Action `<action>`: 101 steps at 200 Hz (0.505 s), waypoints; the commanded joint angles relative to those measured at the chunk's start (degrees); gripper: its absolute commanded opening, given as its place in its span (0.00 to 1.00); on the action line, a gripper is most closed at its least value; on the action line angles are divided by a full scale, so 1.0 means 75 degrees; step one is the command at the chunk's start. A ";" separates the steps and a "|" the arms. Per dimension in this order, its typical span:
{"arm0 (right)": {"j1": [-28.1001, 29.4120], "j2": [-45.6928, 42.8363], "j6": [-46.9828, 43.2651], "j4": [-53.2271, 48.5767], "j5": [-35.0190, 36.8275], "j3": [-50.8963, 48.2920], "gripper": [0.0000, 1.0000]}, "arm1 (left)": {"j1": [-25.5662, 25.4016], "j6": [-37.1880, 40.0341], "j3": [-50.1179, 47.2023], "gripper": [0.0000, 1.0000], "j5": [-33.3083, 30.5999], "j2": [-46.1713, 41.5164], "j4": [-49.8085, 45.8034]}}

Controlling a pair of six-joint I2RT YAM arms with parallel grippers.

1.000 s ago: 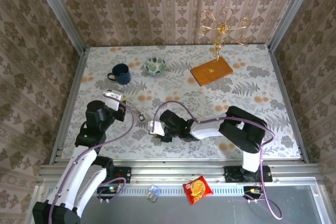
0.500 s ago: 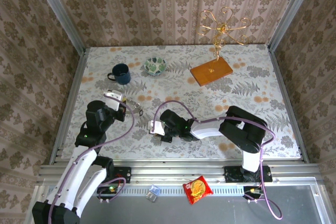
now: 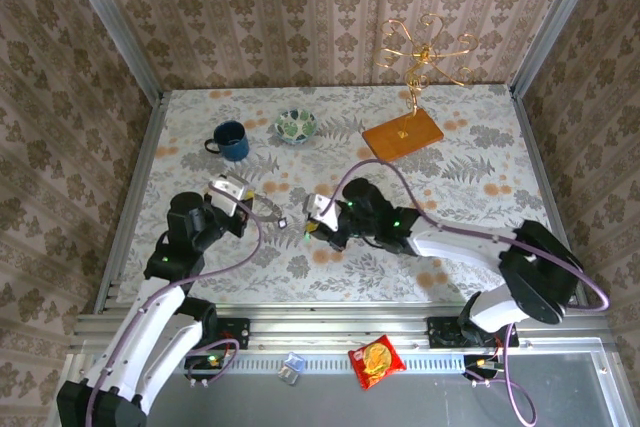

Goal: Put the keys on the keyring

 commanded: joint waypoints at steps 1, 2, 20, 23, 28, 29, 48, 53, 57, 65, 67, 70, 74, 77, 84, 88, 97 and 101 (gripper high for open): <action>-0.0254 -0.0769 0.0497 -0.1028 -0.0865 -0.0177 0.00 | -0.0253 0.0479 0.0419 0.00 0.0969 0.0119 0.0484; -0.0270 -0.0796 0.0510 -0.1049 -0.0867 -0.0174 0.00 | -0.0265 0.0490 0.0423 0.00 0.0990 0.0141 0.0484; -0.0357 -0.1220 0.0725 -0.1446 -0.0697 -0.0110 0.00 | -0.0560 0.0728 0.0557 0.00 0.1415 0.0424 0.0485; -0.0366 -0.1259 0.0779 -0.1507 -0.0596 -0.0093 0.00 | -0.0602 0.0769 0.0585 0.00 0.1461 0.0481 0.0485; -0.0369 -0.1351 0.0949 -0.1609 -0.0408 -0.0044 0.00 | -0.0707 0.0822 0.0622 0.00 0.1539 0.0554 0.0485; -0.0363 -0.1374 0.0982 -0.1627 -0.0363 -0.0037 0.00 | -0.0727 0.0831 0.0624 0.00 0.1556 0.0581 0.0485; -0.0358 -0.1620 0.1602 -0.2229 0.0252 0.0335 0.00 | -0.0986 0.1053 0.0774 0.00 0.1806 0.0917 0.0536; -0.0369 -0.1668 0.1676 -0.2375 0.0234 0.0431 0.00 | -0.1222 0.1084 0.0793 0.00 0.1855 0.1001 0.0588; -0.0363 -0.1708 0.1737 -0.2470 0.0213 0.0498 0.00 | -0.1290 0.1096 0.0798 0.00 0.1891 0.1060 0.0651; -0.0374 -0.1775 0.1917 -0.2635 0.0241 0.0651 0.00 | -0.1403 0.1111 0.0813 0.00 0.1994 0.1168 0.0770; -0.0370 -0.1790 0.1955 -0.2666 0.0259 0.0676 0.00 | -0.1426 0.1110 0.0814 0.00 0.2015 0.1190 0.0794; -0.0371 -0.1823 0.2007 -0.2716 0.0292 0.0727 0.00 | -0.1460 0.1109 0.0822 0.00 0.2053 0.1233 0.0842; -0.0377 -0.1845 0.2057 -0.2778 0.0322 0.0785 0.00 | -0.1508 0.1109 0.0825 0.00 0.2091 0.1276 0.0900; -0.0379 -0.1862 0.2068 -0.2816 0.0360 0.0824 0.00 | -0.1551 0.1115 0.0825 0.00 0.2128 0.1312 0.0944; -0.0375 -0.1914 0.2022 -0.2882 0.0371 0.0877 0.00 | -0.1611 0.1121 0.0837 0.00 0.2195 0.1383 0.1038; -0.0373 -0.1948 0.1990 -0.2876 0.0374 0.0882 0.00 | -0.1653 0.1122 0.0828 0.00 0.2227 0.1429 0.1091; -0.0370 -0.2036 0.1917 -0.2808 0.0407 0.0859 0.00 | -0.1734 0.1109 0.0825 0.00 0.2273 0.1508 0.1239; -0.0376 -0.2067 0.1856 -0.2777 0.0384 0.0846 0.00 | -0.1768 0.1103 0.0812 0.00 0.2312 0.1546 0.1293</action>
